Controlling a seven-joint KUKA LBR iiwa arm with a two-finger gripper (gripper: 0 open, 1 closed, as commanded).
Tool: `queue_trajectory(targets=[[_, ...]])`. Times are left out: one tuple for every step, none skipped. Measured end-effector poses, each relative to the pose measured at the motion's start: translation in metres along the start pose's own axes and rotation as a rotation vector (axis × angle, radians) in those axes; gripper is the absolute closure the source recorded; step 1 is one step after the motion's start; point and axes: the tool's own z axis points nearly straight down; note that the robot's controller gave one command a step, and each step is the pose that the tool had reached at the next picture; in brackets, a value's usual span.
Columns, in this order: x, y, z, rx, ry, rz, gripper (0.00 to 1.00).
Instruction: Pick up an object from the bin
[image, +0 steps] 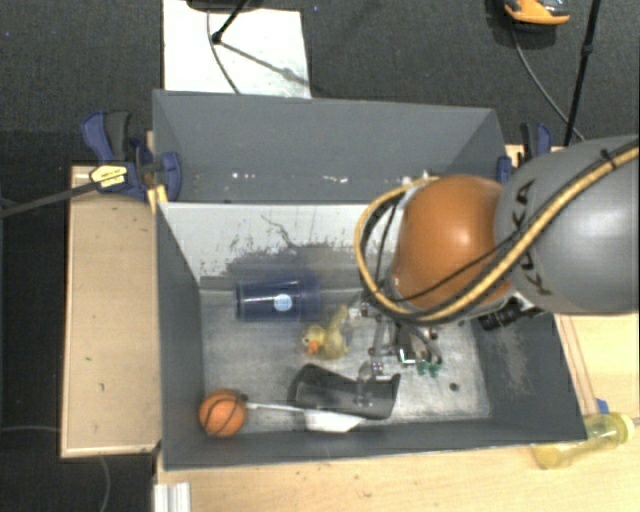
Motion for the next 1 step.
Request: queue_trajectory(targets=[[-0.0019,-0.0004,-0.0035,-0.001,-0.008,0.003,0.0]])
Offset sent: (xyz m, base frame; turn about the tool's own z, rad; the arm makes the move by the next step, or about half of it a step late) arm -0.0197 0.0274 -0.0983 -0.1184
